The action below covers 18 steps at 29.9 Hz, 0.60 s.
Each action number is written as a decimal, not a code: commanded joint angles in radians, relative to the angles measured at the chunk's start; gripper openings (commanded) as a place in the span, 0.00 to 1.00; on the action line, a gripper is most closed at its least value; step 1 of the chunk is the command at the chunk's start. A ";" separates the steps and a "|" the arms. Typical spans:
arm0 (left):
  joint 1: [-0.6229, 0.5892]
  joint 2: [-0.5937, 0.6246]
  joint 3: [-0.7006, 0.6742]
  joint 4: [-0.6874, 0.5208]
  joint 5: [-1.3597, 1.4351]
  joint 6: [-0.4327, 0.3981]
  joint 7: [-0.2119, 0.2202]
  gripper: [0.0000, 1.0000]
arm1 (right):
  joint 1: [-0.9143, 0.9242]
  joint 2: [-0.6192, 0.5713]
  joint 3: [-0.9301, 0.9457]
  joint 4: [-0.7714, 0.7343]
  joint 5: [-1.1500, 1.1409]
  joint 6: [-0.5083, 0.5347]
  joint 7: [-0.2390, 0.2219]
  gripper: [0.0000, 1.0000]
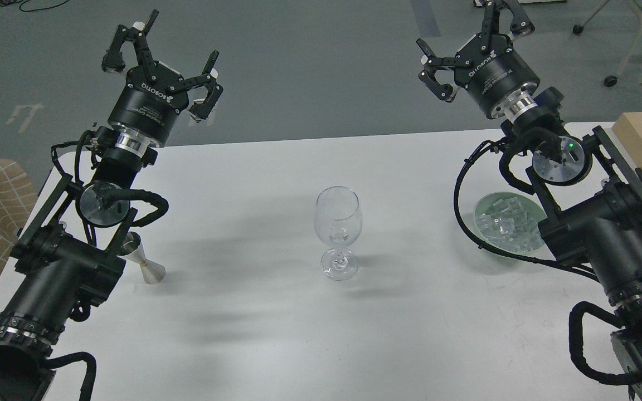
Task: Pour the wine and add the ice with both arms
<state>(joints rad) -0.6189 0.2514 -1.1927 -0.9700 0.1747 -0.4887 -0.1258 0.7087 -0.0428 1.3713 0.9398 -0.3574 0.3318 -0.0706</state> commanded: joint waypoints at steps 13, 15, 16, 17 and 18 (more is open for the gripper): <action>-0.001 -0.004 -0.002 0.000 -0.004 0.000 -0.018 0.98 | 0.000 0.009 0.002 0.002 0.000 -0.002 0.000 1.00; 0.001 -0.004 -0.002 0.000 -0.004 0.000 -0.018 0.98 | 0.000 0.009 0.002 0.002 0.000 -0.002 0.000 1.00; 0.001 -0.001 -0.004 0.000 -0.004 0.000 -0.020 0.98 | 0.000 0.009 0.002 0.002 0.000 -0.002 0.000 1.00; 0.001 -0.001 -0.001 0.000 -0.004 0.000 -0.021 0.98 | 0.000 0.011 0.002 0.002 0.000 -0.002 0.000 1.00; 0.001 0.000 -0.001 0.000 -0.004 0.000 -0.022 0.98 | 0.000 0.011 0.002 0.002 0.000 -0.002 0.000 1.00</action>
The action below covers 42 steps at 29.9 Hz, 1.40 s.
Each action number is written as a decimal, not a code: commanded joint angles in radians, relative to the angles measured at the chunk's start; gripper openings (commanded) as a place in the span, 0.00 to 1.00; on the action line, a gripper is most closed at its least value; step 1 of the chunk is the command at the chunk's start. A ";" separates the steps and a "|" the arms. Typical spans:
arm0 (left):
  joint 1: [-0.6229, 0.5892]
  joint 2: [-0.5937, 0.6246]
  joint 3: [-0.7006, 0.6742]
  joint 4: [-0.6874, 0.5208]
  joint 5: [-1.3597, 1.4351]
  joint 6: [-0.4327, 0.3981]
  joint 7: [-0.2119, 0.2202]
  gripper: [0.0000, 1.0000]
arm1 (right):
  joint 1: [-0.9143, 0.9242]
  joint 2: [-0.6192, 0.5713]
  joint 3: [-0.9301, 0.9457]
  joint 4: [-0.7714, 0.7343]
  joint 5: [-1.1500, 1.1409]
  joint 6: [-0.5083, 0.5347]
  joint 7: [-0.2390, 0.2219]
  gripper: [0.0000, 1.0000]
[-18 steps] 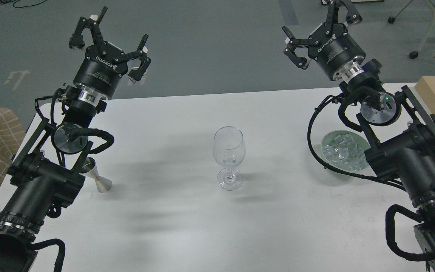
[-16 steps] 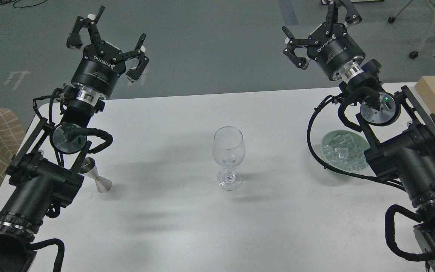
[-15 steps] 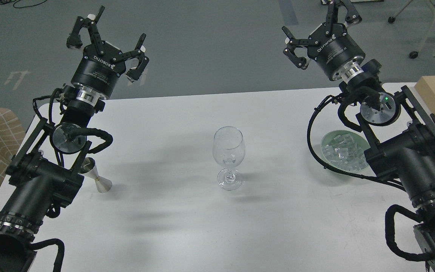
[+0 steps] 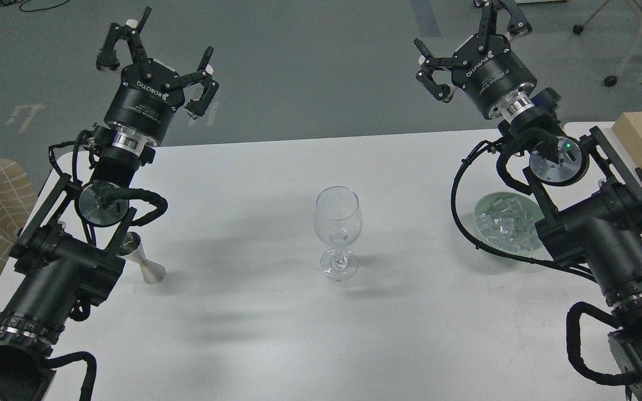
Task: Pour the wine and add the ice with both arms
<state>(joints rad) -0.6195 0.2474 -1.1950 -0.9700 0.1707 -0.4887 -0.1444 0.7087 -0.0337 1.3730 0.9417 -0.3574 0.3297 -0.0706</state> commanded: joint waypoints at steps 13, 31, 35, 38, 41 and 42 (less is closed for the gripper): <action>0.000 0.003 0.005 0.001 0.001 0.000 0.002 0.98 | 0.006 0.000 0.000 0.000 0.000 0.000 0.000 1.00; -0.002 0.004 0.000 0.001 -0.005 0.000 0.006 0.98 | 0.006 0.000 0.000 0.000 0.000 -0.001 0.000 1.00; 0.000 0.004 0.003 0.001 -0.005 0.000 0.013 0.98 | 0.006 0.002 0.000 0.000 0.000 -0.001 0.000 1.00; 0.000 0.006 0.003 0.001 -0.003 0.000 0.013 0.98 | 0.006 0.003 0.000 0.000 0.000 -0.001 0.000 1.00; 0.000 0.006 0.005 0.001 -0.003 0.000 0.014 0.98 | 0.006 0.002 0.000 0.000 0.000 -0.001 0.000 1.00; 0.000 0.006 0.005 0.001 -0.003 0.000 0.014 0.98 | 0.006 0.003 0.000 0.000 0.000 -0.001 0.000 1.00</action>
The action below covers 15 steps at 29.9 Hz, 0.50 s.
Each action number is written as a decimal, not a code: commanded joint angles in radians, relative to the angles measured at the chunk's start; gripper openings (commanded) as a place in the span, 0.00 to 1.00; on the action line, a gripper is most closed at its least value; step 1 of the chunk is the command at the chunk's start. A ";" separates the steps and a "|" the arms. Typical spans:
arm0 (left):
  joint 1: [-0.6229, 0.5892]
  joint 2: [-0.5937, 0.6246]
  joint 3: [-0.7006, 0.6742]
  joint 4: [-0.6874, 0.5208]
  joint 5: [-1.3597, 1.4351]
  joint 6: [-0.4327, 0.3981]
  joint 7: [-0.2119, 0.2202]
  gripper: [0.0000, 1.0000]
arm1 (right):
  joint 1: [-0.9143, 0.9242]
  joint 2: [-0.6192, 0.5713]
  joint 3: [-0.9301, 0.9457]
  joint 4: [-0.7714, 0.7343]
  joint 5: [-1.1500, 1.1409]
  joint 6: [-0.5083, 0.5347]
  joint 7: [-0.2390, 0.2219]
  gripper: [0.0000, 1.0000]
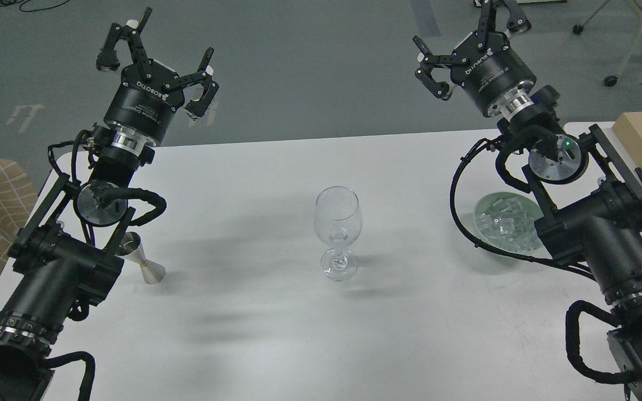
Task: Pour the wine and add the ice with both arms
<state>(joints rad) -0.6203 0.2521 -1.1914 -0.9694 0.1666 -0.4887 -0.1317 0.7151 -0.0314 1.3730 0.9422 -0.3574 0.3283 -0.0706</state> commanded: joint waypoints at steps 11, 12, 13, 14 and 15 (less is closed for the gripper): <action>0.002 0.015 -0.005 -0.002 -0.001 0.000 0.033 0.98 | 0.000 0.002 0.000 0.000 0.000 -0.002 0.000 1.00; 0.002 0.015 -0.005 -0.002 -0.001 0.000 0.035 0.98 | 0.000 0.001 0.000 0.000 0.000 -0.002 0.000 1.00; 0.002 0.015 -0.005 -0.002 -0.002 0.000 0.037 0.98 | 0.000 0.001 0.000 0.000 0.000 -0.002 0.000 1.00; 0.002 0.015 -0.007 -0.002 -0.003 0.000 0.044 0.98 | 0.000 0.001 0.000 0.000 0.000 -0.002 0.000 1.00; 0.002 0.015 -0.007 -0.003 -0.004 0.000 0.047 0.98 | 0.000 0.002 0.000 0.000 0.000 -0.002 0.000 1.00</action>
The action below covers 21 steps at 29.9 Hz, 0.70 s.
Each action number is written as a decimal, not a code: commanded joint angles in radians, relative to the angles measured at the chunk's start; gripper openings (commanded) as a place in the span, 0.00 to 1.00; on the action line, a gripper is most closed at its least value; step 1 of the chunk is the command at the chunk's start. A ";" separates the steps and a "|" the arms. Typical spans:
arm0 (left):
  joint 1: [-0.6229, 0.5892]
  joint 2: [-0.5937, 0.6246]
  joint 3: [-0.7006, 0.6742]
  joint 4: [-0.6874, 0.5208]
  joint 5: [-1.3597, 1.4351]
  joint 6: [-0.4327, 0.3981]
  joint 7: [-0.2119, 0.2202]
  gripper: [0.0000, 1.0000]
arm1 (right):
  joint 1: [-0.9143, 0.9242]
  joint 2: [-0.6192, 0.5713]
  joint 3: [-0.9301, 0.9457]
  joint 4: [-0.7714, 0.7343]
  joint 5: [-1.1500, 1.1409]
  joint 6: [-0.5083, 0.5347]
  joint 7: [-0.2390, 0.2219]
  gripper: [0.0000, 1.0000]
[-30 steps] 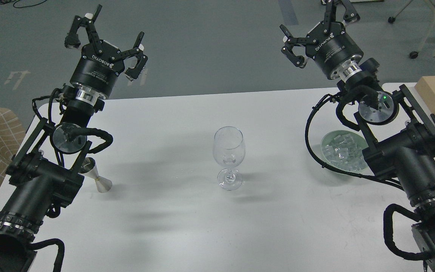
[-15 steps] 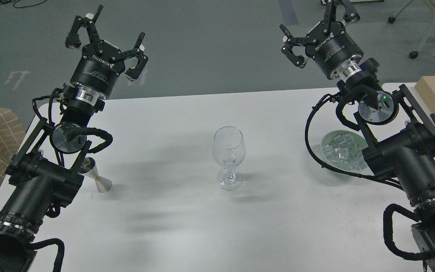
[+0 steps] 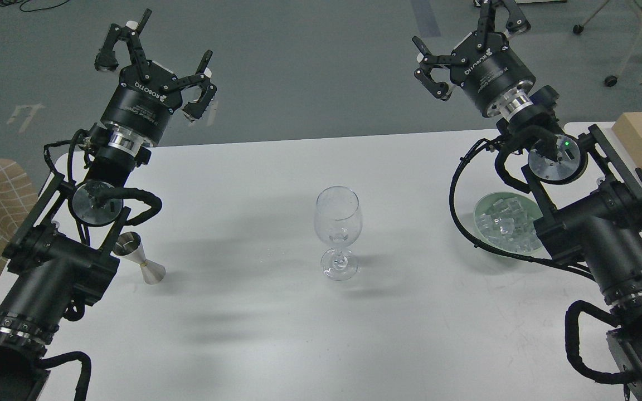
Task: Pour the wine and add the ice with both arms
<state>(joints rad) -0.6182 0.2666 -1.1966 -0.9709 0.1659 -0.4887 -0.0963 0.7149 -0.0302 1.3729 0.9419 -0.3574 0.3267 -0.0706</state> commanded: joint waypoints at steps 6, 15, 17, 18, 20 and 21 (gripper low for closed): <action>-0.001 0.000 -0.011 -0.002 -0.020 0.000 0.082 0.98 | 0.000 0.001 0.000 0.000 0.000 0.000 0.000 1.00; 0.011 0.060 -0.035 -0.110 -0.060 0.090 0.139 0.98 | 0.000 0.000 0.000 0.000 0.000 0.000 0.000 1.00; 0.032 0.077 -0.040 -0.159 -0.060 0.136 0.139 0.98 | 0.000 0.001 0.000 0.000 0.000 0.000 0.000 1.00; 0.038 0.080 -0.043 -0.176 -0.062 0.148 0.139 0.98 | 0.000 0.001 0.000 0.000 0.000 0.000 0.000 1.00; 0.060 0.092 -0.052 -0.224 -0.062 0.182 0.147 0.98 | 0.000 0.003 0.000 0.000 0.000 0.000 0.000 1.00; 0.080 0.100 -0.057 -0.251 -0.062 0.203 0.162 0.98 | 0.000 0.007 0.000 0.000 0.000 0.000 0.000 1.00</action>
<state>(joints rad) -0.5755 0.3480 -1.2419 -1.1561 0.1052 -0.3363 0.0455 0.7148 -0.0292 1.3729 0.9418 -0.3574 0.3267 -0.0706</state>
